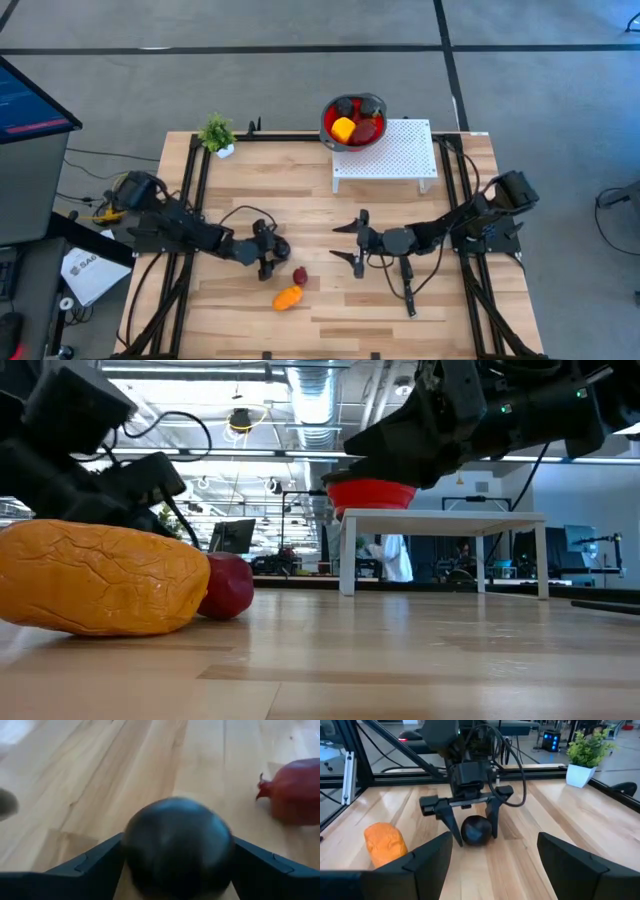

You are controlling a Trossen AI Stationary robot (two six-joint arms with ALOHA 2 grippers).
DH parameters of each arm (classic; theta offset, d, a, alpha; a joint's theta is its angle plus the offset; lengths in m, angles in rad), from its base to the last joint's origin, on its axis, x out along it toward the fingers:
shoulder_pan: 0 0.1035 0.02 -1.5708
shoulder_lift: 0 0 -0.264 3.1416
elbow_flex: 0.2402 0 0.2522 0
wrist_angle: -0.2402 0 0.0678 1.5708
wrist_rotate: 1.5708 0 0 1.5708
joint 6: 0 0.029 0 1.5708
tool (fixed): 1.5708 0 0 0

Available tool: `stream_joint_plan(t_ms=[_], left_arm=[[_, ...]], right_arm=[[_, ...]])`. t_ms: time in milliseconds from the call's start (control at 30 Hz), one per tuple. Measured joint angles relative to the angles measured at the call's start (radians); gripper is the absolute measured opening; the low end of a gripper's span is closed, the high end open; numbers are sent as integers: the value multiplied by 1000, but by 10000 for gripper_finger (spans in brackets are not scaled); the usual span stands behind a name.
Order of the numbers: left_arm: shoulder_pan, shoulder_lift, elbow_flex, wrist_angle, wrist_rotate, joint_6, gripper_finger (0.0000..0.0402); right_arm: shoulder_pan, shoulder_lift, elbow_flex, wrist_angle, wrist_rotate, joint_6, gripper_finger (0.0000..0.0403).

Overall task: Pick & Place Fruit
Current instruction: Put the plum into the red strainer bowl

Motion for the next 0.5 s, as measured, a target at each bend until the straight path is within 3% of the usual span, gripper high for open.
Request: stream_joint_plan(t_ms=[267,500], left_arm=[[0,2,58,8,6,3,235],[82,-151,82,2,22,54,235]], right_arm=[[9,-118,0,-206,6,13,286],[10,-243,1,-512,6,129,286]])
